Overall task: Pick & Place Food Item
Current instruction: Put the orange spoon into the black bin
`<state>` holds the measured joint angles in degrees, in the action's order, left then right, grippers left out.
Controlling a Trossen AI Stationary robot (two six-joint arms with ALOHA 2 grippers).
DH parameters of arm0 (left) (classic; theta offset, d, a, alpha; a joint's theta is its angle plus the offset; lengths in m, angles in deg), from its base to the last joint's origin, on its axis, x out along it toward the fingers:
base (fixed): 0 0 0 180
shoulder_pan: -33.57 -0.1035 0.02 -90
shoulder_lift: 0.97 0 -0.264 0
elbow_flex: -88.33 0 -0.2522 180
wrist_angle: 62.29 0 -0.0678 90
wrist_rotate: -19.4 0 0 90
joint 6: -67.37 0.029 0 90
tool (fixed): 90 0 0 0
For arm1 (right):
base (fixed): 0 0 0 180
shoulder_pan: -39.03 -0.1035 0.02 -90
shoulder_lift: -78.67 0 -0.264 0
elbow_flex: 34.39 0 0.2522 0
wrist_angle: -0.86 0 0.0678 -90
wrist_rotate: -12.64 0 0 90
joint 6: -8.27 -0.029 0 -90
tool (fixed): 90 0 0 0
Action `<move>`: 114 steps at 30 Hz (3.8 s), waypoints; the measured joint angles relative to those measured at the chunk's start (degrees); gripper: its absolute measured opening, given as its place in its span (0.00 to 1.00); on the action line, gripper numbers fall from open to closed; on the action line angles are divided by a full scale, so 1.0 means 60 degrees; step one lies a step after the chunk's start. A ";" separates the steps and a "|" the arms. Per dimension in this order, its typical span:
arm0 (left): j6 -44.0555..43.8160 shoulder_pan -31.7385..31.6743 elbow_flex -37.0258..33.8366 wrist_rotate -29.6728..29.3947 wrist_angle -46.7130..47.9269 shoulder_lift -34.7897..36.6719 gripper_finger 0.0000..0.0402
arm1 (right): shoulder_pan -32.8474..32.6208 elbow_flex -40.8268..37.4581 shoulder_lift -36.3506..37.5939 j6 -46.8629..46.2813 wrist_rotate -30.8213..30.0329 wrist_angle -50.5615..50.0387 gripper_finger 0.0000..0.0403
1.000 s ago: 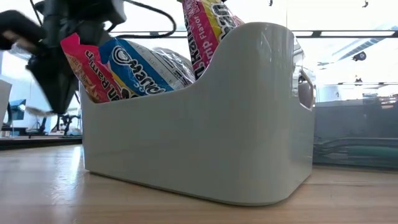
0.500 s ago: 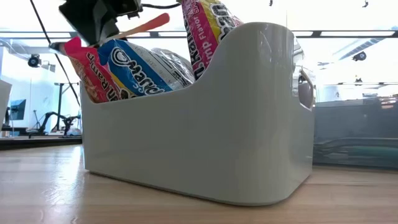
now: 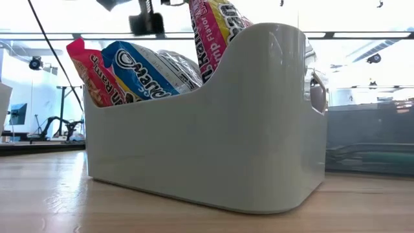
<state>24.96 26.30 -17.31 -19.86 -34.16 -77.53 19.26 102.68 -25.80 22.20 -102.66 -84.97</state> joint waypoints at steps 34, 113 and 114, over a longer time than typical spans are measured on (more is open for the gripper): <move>-0.2519 -0.0201 -0.0018 0.0056 -0.1789 -0.0011 0.00 | 0.0357 -0.0237 -0.0385 0.1538 -0.0536 0.1147 0.70; 0.0350 -0.1223 -0.0310 -0.3163 -0.2605 0.2681 0.69 | -0.1564 -0.8632 0.3723 -1.4433 0.0570 0.3200 0.02; 0.0353 -0.1223 -0.0310 -0.3262 -0.2621 0.2681 0.69 | -0.1718 -0.8897 0.3766 -1.4674 0.0480 0.3354 0.02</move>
<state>27.08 18.96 -19.16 -39.43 -49.89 -61.44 8.95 49.30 -3.21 -65.85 -99.78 -64.85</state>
